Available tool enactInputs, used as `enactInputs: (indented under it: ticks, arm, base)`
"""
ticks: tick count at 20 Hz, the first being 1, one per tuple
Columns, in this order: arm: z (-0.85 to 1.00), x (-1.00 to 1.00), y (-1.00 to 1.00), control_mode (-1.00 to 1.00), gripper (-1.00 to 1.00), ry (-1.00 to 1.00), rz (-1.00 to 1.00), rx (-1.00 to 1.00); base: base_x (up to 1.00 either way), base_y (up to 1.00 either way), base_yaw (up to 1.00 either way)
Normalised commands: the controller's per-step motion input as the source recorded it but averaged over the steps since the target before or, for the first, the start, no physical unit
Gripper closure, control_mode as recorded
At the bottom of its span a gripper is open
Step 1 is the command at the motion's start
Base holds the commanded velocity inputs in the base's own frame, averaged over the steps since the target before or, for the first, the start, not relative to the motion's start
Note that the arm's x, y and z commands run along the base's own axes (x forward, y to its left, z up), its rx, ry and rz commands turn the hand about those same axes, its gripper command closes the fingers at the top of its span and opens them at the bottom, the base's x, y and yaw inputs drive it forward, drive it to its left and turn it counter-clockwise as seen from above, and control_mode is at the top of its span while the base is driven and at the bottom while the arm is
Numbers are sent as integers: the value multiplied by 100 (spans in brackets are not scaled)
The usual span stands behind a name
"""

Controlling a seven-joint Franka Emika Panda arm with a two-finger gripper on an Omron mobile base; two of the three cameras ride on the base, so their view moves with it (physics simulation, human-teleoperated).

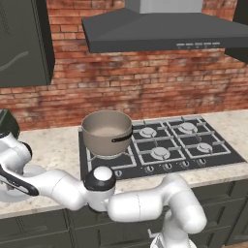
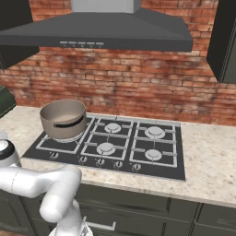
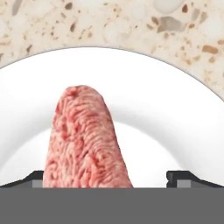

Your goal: Retrieve the frozen meat and place it in the pot on a burner. Then turn the burner on.

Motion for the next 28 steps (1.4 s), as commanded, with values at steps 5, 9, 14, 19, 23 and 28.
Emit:
enactInputs:
  ticks: [5,9,14,19,23,28]
  arm:
    - [-11,0,10,-100,-100,0,0,0]
    - [-2,0,11,-100,100,0,0,0]
    - [0,0,0,-100,100,-10,0,0]
    - [2,-6,-13,-100,100,-7,-2,0]
    - [19,-30,-59,-100,100,0,-9,0]
    - [10,-33,-80,-100,100,0,-26,0]
  base:
    - [0,0,0]
    - [0,0,0]
    - [0,0,0]
    - [0,0,0]
    - [0,0,0]
    - [0,0,0]
